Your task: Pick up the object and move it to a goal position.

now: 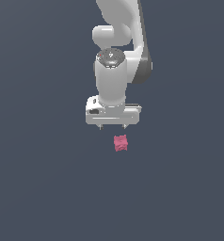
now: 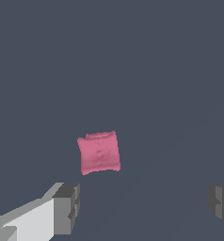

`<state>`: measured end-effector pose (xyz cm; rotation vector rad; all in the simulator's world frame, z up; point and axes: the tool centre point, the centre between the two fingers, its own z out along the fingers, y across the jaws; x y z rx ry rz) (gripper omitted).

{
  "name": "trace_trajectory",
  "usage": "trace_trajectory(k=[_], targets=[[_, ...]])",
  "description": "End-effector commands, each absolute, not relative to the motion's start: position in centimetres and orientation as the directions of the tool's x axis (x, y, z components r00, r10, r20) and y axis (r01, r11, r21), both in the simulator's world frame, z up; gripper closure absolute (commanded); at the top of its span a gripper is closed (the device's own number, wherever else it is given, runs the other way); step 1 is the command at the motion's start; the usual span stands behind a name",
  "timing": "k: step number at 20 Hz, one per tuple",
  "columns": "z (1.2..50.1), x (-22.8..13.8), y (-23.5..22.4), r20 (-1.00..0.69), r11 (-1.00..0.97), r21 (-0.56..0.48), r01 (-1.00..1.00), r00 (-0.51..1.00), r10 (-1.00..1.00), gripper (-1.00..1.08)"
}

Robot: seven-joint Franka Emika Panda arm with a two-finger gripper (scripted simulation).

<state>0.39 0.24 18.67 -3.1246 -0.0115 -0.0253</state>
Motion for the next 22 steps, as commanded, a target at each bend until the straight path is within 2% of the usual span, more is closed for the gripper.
trace_trajectory(k=[1, 11, 22], targets=[[18.7, 0.4, 0.2, 0.016, -1.0, -0.017, 0.008, 1.0, 0.007, -0.92], [17.0, -1.1, -2.8, -0.039, -0.998, -0.006, -0.058, 0.998, -0.058, -0.92], [14.3, -0.5, -0.3, -0.024, -1.0, -0.002, 0.012, 1.0, 0.012, -0.92]])
